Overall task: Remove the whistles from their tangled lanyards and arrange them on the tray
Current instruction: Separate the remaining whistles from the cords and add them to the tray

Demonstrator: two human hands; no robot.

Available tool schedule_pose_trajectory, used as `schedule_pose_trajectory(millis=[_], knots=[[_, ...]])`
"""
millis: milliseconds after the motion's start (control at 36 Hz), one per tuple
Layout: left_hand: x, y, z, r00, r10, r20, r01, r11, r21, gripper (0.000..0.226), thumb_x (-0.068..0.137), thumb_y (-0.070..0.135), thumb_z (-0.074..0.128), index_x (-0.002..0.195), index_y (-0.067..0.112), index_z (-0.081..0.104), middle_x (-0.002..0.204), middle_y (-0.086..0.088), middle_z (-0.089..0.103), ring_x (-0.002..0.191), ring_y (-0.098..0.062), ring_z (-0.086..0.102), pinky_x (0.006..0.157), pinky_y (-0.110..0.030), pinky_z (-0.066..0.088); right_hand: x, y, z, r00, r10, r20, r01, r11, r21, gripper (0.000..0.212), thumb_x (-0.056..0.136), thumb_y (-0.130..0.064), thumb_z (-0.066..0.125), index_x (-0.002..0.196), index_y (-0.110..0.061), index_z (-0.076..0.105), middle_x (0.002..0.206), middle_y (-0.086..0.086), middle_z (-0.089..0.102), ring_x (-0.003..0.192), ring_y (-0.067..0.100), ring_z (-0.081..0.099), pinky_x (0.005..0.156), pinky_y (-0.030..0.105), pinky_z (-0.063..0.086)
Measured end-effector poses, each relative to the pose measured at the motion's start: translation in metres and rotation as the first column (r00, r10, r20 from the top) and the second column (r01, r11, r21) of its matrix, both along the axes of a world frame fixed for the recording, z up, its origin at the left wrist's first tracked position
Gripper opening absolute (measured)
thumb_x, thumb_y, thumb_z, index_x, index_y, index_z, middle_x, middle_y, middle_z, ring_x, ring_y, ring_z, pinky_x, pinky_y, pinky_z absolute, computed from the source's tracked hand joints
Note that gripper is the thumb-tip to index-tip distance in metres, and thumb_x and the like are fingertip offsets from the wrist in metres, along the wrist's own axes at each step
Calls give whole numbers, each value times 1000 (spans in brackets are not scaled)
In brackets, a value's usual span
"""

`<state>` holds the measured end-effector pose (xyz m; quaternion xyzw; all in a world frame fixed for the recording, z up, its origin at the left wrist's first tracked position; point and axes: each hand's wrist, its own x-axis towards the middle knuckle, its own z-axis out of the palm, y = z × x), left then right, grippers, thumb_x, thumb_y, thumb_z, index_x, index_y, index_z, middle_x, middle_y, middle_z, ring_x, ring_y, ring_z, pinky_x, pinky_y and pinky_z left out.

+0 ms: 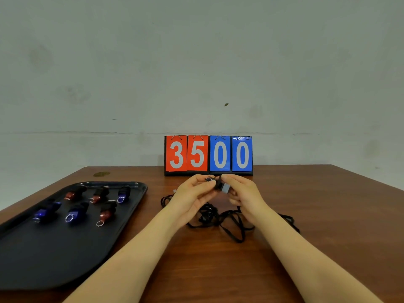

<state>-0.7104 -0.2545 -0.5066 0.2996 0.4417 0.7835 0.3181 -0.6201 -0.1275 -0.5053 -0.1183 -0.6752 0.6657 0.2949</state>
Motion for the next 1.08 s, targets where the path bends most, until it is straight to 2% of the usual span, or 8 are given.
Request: schedule_pose_trajectory(millis=[278,417,528,639,778,861,972,1083], knots=[[5,2,3,997,31,74,-38,995,94,10,89,-3,59,96,4,63,93,-8,74,93,-18,72,72,-25,58,-4,-1,-2,998,-58,-9,58,997,-45,18,96,-19,56,97,-10,71,51,-4,40,45,7,29,42,18,24],[8,3,6,992,25,126,-44,987,154,9,89,-2,58,93,5,64,90,-6,75,89,-17,73,70,-25,59,-7,-6,-2,998,-65,6,65,997,-36,27,96,-21,56,70,-16,61,52,-4,37,45,8,27,42,19,23],[8,2,7,989,67,134,-88,983,161,10,88,1,60,96,6,65,94,-6,74,88,-15,72,69,-24,58,-12,-11,-7,994,-109,-26,112,976,185,25,94,-25,58,70,-19,64,50,-10,50,47,4,40,47,16,32],[1,0,6,973,232,-8,-231,970,73,11,88,8,65,97,11,68,95,-4,73,90,-15,71,73,-24,56,-17,-14,-18,997,-78,-20,76,831,551,26,97,-28,53,83,-18,73,76,-1,70,72,9,63,72,20,51],[-12,-3,-1,868,436,-238,-464,883,-71,17,84,20,72,101,20,72,93,1,75,87,-12,70,87,-32,54,-18,-17,-23,994,-40,98,-47,665,745,27,100,-29,47,119,-30,67,112,-14,69,103,-2,60,89,13,43],[-15,-4,-3,775,482,-410,-559,824,-89,17,83,20,73,100,24,72,87,7,73,74,0,68,75,-19,52,-18,-17,-23,989,-79,122,-54,580,813,30,100,-29,45,121,-25,66,113,-8,68,103,4,60,92,23,48],[-16,-4,-5,560,393,-729,-658,745,-104,16,86,24,71,100,29,72,85,19,68,82,5,63,75,-10,47,-15,-11,-21,982,-119,148,-65,522,850,31,100,-29,43,125,-23,62,116,-7,67,105,6,59,94,27,48],[-17,-5,-7,472,309,-825,-651,754,-90,19,88,23,68,107,28,71,89,24,64,86,10,59,75,-6,43,-9,-9,-15,991,-113,76,8,603,797,19,99,-25,46,98,-26,65,91,-11,66,86,2,59,80,23,49]])
